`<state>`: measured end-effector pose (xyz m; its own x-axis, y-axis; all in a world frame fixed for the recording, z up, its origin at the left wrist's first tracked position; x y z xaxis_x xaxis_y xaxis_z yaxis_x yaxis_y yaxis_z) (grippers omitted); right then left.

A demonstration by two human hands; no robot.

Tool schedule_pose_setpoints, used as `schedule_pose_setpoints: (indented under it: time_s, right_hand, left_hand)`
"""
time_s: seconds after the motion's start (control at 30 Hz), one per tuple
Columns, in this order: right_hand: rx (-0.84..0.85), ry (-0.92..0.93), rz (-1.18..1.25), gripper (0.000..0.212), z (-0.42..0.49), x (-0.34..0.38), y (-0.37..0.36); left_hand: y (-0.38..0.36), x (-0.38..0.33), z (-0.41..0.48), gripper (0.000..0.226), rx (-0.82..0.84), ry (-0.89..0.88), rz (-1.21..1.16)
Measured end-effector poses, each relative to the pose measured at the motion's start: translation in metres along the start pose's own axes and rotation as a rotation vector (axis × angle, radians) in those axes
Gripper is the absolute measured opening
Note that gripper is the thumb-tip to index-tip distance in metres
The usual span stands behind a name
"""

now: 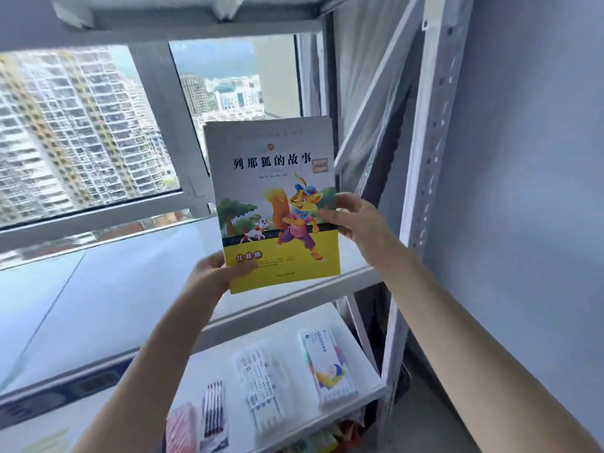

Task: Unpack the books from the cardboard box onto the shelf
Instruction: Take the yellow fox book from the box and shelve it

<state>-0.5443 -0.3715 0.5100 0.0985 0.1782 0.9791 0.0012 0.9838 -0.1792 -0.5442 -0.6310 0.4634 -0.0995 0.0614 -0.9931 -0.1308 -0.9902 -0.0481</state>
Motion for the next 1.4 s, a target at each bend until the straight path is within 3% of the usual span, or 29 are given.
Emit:
schedule_pose_setpoints:
  time_s: [0.4, 0.5, 0.67, 0.8, 1.03, 1.23, 1.4]
  right_hand:
    - [0.21, 0.08, -0.214, 0.027, 0.106, -0.032, -0.009]
    - [0.214, 0.076, -0.296, 0.03, 0.108, -0.046, -0.008]
    - [0.234, 0.037, -0.234, 0.031, 0.101, -0.066, 0.001]
    - [0.302, -0.004, -0.237, 0.022, 0.097, -0.065, -0.001]
    - [0.241, 0.016, -0.257, 0.021, 0.09, -0.08, -0.005]
    - [0.084, 0.114, -0.234, 0.02, 0.092, -0.096, -0.007]
    - [0.052, 0.009, -0.097, 0.017, 0.126, -0.082, -0.009]
  left_hand:
    - [0.03, 0.035, 0.068, 0.031, -0.184, -0.02, 0.124]
    - [0.032, 0.049, 0.067, 0.032, -0.159, 0.025, 0.151]
    - [0.033, 0.055, 0.067, 0.036, -0.048, 0.01, 0.207]
    - [0.038, 0.055, 0.065, 0.042, 0.042, 0.02, 0.208]
    - [0.043, 0.063, 0.069, 0.021, -0.016, 0.051, 0.223]
    - [0.044, 0.054, 0.076, 0.022, -0.066, 0.024, 0.153]
    - [0.035, 0.035, 0.104, 0.023, -0.15, 0.094, 0.086]
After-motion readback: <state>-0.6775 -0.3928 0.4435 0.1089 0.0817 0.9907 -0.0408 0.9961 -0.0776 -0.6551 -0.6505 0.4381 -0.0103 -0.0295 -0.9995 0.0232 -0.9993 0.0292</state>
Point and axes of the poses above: each hand's wrist, its own z-axis towards the middle knuckle, its own y-axis out of the back of the hand, x = y × z, the point moved 2 cm from there along z, towards the middle knuckle, and after that the axes turned 5 degrees about -y, right-handed, at the moved point
